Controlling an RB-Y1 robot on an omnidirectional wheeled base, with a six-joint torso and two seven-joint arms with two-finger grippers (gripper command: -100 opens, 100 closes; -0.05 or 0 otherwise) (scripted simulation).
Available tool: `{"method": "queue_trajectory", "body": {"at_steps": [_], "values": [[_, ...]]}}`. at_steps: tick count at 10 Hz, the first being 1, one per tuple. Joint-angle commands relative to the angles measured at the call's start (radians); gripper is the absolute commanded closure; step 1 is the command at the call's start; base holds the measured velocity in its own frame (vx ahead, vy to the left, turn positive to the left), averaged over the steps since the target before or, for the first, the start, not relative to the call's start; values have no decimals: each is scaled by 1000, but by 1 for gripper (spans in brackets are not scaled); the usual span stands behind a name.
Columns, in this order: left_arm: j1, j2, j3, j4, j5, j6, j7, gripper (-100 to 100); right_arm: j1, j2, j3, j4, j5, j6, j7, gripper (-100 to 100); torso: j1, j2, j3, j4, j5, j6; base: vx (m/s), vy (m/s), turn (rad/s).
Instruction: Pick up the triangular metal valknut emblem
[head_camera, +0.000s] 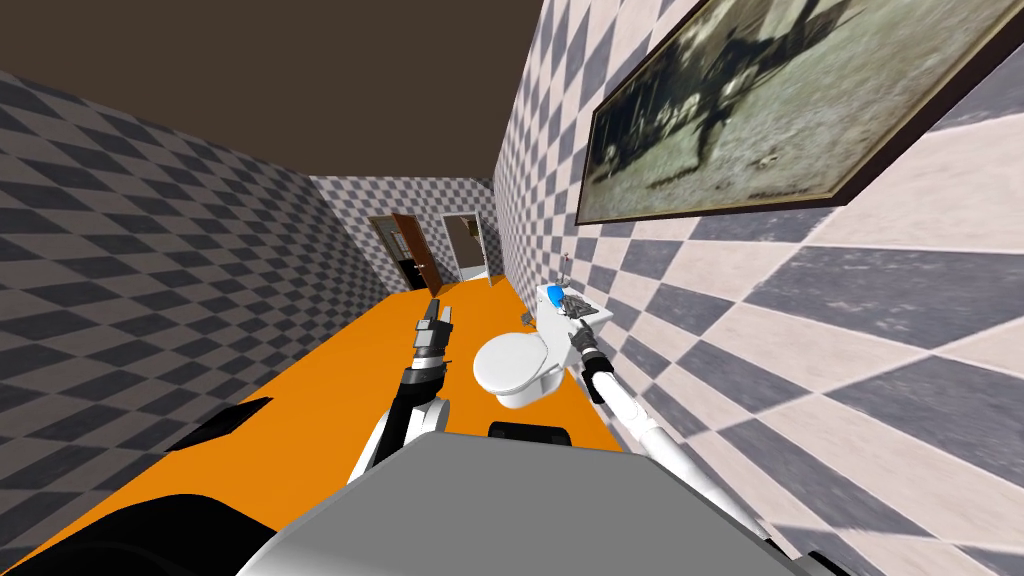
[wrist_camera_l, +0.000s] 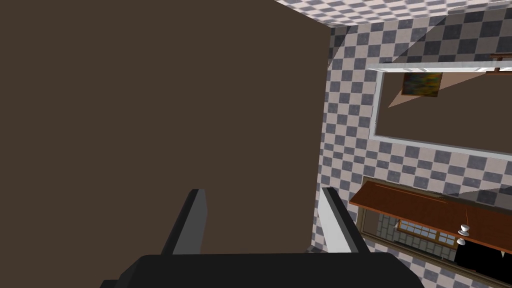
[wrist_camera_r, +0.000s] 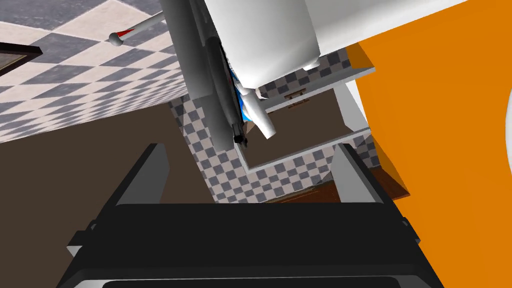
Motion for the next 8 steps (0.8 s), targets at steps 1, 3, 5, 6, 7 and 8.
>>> {"method": "queue_trajectory", "body": {"at_steps": [1, 3, 5, 6, 7, 8], "values": [[0, 0, 0, 0, 0, 0, 0, 0, -21, -19, 3, 29, 41, 22, 2, -100, 0, 0, 0, 0, 0, 0, 30, 39, -9], [0, 0, 0, 0, 0, 0, 0, 0, -47, -45, 0, 59, 91, 44, 15, -100, 0, -1, 0, 0, 0, 0, 42, 61, -13], [0, 0, 0, 0, 0, 0, 0, 0, -68, -66, -1, 76, 124, 59, 24, -100, 0, -2, -1, 0, 0, 0, 63, 51, 5], [0, 0, 0, 0, 0, 0, 0, 0, -61, -60, -3, 69, 112, 51, 23, -100, 0, -2, -1, 0, 0, 0, 28, 24, 1], [0, 0, 0, 0, 0, 0, 0, 0, -63, -61, -3, 70, 114, 53, 23, 0, -2, 0, 0, 0, 0, 0, 5, 4, 0], [0, 0, 0, 0, 0, 0, 0, 0, -63, -61, -3, 70, 114, 53, 23, -100, -3, 1, 1, 0, -1, 0, 0, 0, 0]]}}
